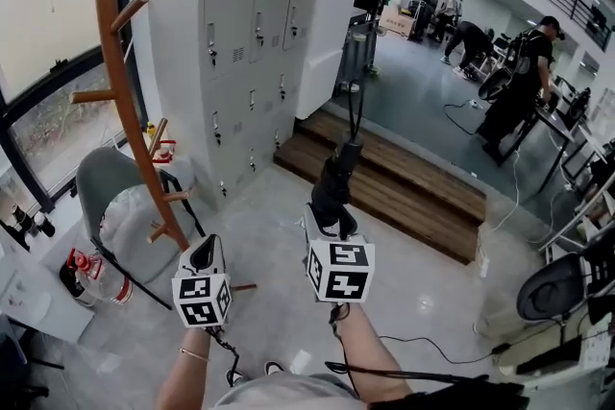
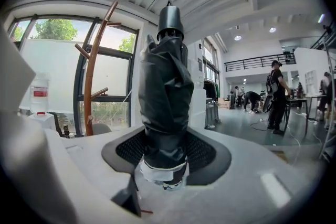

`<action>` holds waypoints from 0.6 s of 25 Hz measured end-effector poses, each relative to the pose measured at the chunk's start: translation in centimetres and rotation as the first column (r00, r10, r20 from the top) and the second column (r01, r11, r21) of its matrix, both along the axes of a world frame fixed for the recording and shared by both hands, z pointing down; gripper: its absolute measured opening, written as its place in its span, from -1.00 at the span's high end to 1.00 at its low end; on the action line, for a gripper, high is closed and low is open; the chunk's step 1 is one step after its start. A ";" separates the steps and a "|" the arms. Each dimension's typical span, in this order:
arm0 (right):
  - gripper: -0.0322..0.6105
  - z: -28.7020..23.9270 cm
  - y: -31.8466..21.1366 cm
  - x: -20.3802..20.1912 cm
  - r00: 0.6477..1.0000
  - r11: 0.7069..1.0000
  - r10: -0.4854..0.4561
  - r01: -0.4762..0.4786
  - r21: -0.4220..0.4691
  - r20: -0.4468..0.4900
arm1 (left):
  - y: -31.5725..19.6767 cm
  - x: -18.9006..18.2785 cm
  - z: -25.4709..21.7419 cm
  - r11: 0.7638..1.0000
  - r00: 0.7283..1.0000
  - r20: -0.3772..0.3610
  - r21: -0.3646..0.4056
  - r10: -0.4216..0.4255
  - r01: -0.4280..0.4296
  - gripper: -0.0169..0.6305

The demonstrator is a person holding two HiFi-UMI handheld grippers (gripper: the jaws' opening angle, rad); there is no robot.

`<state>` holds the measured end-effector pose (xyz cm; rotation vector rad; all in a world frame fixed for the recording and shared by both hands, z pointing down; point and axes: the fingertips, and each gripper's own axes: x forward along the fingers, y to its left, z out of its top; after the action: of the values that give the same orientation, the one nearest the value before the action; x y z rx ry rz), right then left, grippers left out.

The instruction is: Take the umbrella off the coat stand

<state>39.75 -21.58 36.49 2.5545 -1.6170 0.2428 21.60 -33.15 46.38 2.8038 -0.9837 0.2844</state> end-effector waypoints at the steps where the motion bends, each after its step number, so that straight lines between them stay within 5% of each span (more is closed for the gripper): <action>1: 0.22 0.3 0.6 0.5 1.000 1.000 0.016 -0.016 0.001 0.006 | 0.3 0.8 0.1 1.000 1.000 0.004 0.000 0.019 -0.019 0.93; 9: 0.22 5.1 5.1 2.9 0.992 0.992 0.120 -0.119 -0.045 0.037 | 2.0 5.7 -0.6 0.992 0.996 -0.001 0.084 0.092 -0.091 0.93; 15: 0.22 9.0 7.5 3.2 0.983 0.983 0.176 -0.173 -0.067 0.042 | 3.6 8.4 0.9 0.982 0.985 0.032 0.071 0.171 -0.173 0.93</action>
<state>42.96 -14.04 45.47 2.6631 -1.3763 0.3664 30.00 -29.54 47.30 2.9644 -0.7728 0.3122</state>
